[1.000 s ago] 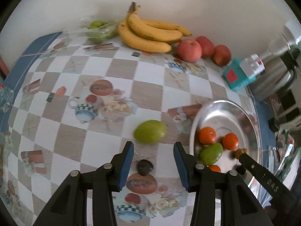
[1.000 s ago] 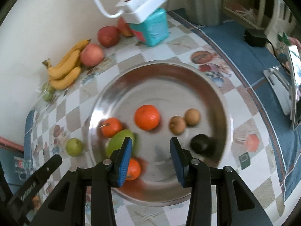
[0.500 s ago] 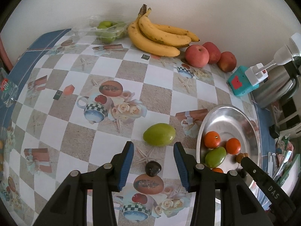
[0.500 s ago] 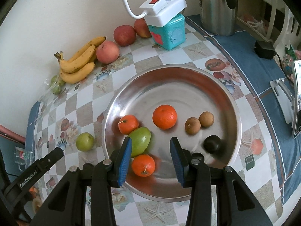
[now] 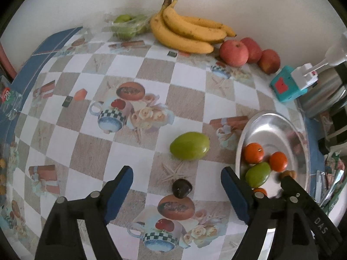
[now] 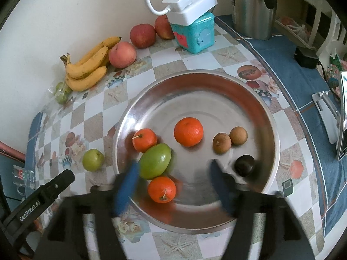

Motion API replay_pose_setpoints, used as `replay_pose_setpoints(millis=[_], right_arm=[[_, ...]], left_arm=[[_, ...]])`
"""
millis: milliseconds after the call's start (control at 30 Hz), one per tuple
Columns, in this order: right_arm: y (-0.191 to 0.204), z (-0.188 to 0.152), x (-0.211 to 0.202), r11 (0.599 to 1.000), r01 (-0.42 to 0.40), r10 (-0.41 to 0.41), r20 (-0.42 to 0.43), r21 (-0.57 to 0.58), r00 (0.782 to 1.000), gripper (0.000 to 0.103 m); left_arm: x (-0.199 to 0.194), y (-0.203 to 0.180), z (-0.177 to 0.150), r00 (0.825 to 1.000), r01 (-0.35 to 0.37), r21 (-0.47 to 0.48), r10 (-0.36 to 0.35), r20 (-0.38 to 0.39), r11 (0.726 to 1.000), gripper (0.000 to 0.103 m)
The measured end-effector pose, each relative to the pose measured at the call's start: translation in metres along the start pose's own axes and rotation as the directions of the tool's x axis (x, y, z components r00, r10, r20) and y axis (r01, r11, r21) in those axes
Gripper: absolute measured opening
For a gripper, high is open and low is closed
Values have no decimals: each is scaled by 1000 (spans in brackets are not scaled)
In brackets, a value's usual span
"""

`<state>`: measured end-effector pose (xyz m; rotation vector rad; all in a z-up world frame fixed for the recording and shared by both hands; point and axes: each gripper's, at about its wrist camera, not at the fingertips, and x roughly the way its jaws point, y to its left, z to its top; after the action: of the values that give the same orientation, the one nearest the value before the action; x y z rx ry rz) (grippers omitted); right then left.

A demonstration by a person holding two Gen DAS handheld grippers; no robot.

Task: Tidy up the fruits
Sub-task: 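Withdraw both open grippers from the plate toward the last plum and mango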

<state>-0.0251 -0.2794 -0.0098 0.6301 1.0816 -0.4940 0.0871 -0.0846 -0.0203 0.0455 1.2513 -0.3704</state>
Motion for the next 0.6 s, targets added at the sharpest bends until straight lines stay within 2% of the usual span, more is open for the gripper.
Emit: replay_pose_setpoints(millis=[200, 367, 433, 500, 600], right_arm=[[-2, -2, 10, 1000, 27, -28, -28, -13, 999, 79], [-3, -3, 14, 999, 38, -39, -37, -19, 999, 79], [-3, -3, 15, 999, 42, -43, -38, -23, 998, 83], [-3, -4, 16, 998, 55, -56, -37, -30, 998, 98], [-2, -4, 16, 997, 72, -73, -24, -42, 997, 99]], left_arm=[[5, 4, 0, 1000, -17, -15, 17, -15, 1000, 93], [8, 7, 0, 999, -29, -31, 29, -22, 999, 101], [9, 9, 0, 999, -35, -40, 34, -24, 999, 103], [9, 10, 0, 999, -50, -45, 49, -19, 998, 103], [9, 12, 0, 998, -64, -46, 63, -12, 997, 103]])
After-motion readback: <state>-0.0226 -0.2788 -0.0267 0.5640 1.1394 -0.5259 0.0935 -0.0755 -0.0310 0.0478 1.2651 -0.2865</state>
